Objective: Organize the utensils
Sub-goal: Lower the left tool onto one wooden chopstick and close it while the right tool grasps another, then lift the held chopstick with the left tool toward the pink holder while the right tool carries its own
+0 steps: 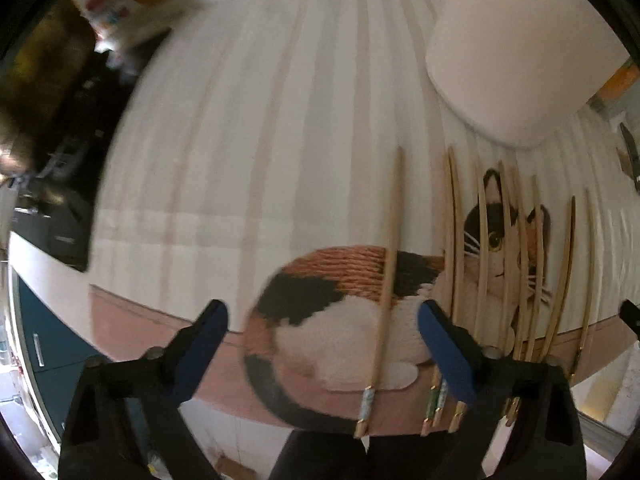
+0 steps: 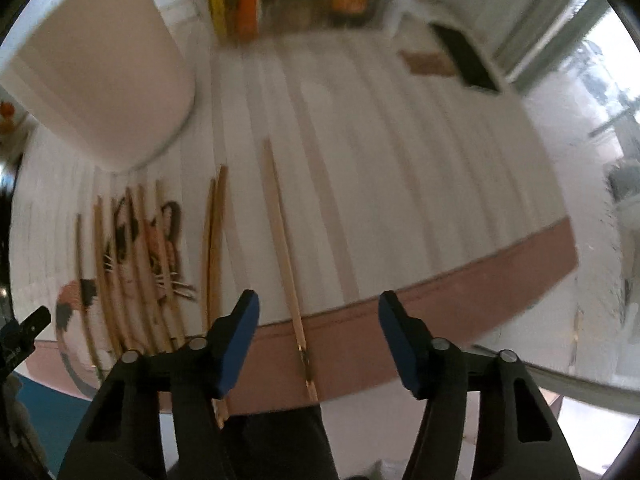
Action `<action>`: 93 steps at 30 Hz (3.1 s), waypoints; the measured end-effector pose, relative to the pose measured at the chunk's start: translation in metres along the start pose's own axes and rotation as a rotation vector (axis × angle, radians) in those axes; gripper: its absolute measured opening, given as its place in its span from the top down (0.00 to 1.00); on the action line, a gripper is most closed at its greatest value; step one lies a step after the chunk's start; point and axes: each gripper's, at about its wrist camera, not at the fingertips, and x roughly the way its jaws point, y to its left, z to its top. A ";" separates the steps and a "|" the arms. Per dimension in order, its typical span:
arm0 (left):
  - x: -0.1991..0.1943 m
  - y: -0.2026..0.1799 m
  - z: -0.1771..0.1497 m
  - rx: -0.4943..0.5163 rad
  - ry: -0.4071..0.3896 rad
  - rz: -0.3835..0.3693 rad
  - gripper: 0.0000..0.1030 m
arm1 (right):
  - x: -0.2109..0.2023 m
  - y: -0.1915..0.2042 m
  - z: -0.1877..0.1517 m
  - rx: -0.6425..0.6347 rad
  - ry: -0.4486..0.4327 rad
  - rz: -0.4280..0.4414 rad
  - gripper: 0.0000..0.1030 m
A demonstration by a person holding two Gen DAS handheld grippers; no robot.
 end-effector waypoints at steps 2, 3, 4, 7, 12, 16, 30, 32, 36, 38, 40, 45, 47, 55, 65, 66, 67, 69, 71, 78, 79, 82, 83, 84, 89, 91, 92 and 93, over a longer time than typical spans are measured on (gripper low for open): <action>0.014 -0.010 0.005 0.015 0.043 -0.014 0.24 | 0.018 0.002 0.010 -0.023 0.031 0.006 0.39; 0.020 -0.014 0.006 0.022 0.054 -0.017 0.26 | 0.024 0.002 0.013 -0.029 0.044 0.010 0.39; 0.027 -0.018 0.008 0.032 0.067 -0.015 0.26 | 0.030 0.002 0.016 -0.035 0.057 0.014 0.39; 0.040 -0.028 0.010 0.050 0.100 -0.007 0.45 | 0.050 0.006 0.024 -0.075 0.099 0.012 0.39; 0.034 -0.037 0.012 0.038 0.101 -0.053 0.85 | 0.076 0.018 0.028 -0.149 0.163 -0.005 0.44; 0.031 -0.046 0.025 0.047 0.087 -0.048 0.95 | 0.075 0.030 0.025 -0.164 0.147 0.037 0.80; 0.022 -0.048 0.042 0.049 0.083 -0.075 0.95 | 0.083 0.048 0.022 -0.115 0.180 0.058 0.93; 0.027 -0.044 0.051 0.060 0.083 -0.072 0.95 | 0.096 0.034 0.034 -0.121 0.190 0.051 0.93; 0.032 -0.051 0.045 0.060 0.085 -0.072 0.95 | 0.098 0.037 0.051 -0.145 0.209 0.019 0.92; 0.030 -0.050 0.047 0.062 0.085 -0.071 0.95 | 0.101 0.044 0.051 -0.150 0.218 0.007 0.92; 0.031 -0.050 0.046 0.064 0.083 -0.070 0.95 | 0.107 0.050 0.054 -0.146 0.220 0.007 0.92; 0.033 -0.048 0.049 0.068 0.080 -0.071 0.95 | 0.103 0.066 0.061 -0.153 0.220 -0.004 0.92; 0.032 -0.048 0.050 0.072 0.079 -0.071 0.95 | 0.103 0.071 0.065 -0.156 0.218 -0.010 0.92; 0.032 -0.057 0.048 0.095 0.064 -0.052 0.95 | 0.102 0.094 0.055 -0.160 0.188 -0.027 0.91; -0.017 -0.048 0.036 0.064 -0.121 0.023 0.96 | 0.075 0.088 0.042 -0.112 0.133 0.064 0.93; -0.027 -0.047 0.036 0.057 -0.152 0.028 0.96 | 0.069 0.088 0.042 -0.105 0.114 0.069 0.93; -0.035 -0.046 0.036 0.051 -0.173 0.032 0.96 | 0.061 0.089 0.042 -0.100 0.095 0.073 0.93; -0.053 -0.044 0.036 0.039 -0.219 0.037 0.96 | 0.047 0.088 0.043 -0.089 0.057 0.086 0.93; -0.074 -0.041 0.038 0.024 -0.265 0.038 0.96 | 0.031 0.086 0.045 -0.077 0.022 0.103 0.93; -0.156 -0.021 0.057 -0.046 -0.424 -0.021 0.96 | -0.047 0.069 0.058 -0.014 -0.144 0.218 0.93; -0.168 -0.019 0.059 -0.055 -0.448 -0.037 0.96 | -0.063 0.070 0.061 -0.005 -0.178 0.244 0.93; -0.210 -0.012 0.073 -0.080 -0.525 -0.091 0.96 | -0.102 0.061 0.082 0.005 -0.269 0.304 0.93; -0.221 -0.011 0.077 -0.085 -0.541 -0.109 0.96 | -0.111 0.061 0.087 0.007 -0.292 0.324 0.93; -0.233 -0.009 0.081 -0.095 -0.559 -0.138 0.96 | -0.125 0.062 0.094 0.009 -0.322 0.351 0.93; -0.286 -0.010 0.107 -0.113 -0.626 -0.257 0.96 | -0.177 0.069 0.136 0.001 -0.462 0.450 0.93; -0.304 -0.011 0.122 -0.125 -0.661 -0.287 0.96 | -0.194 0.078 0.156 -0.003 -0.519 0.473 0.93; -0.309 -0.013 0.128 -0.131 -0.676 -0.292 0.96 | -0.199 0.083 0.165 0.000 -0.537 0.479 0.93; -0.315 -0.014 0.135 -0.142 -0.697 -0.295 0.96 | -0.203 0.087 0.176 0.005 -0.554 0.489 0.93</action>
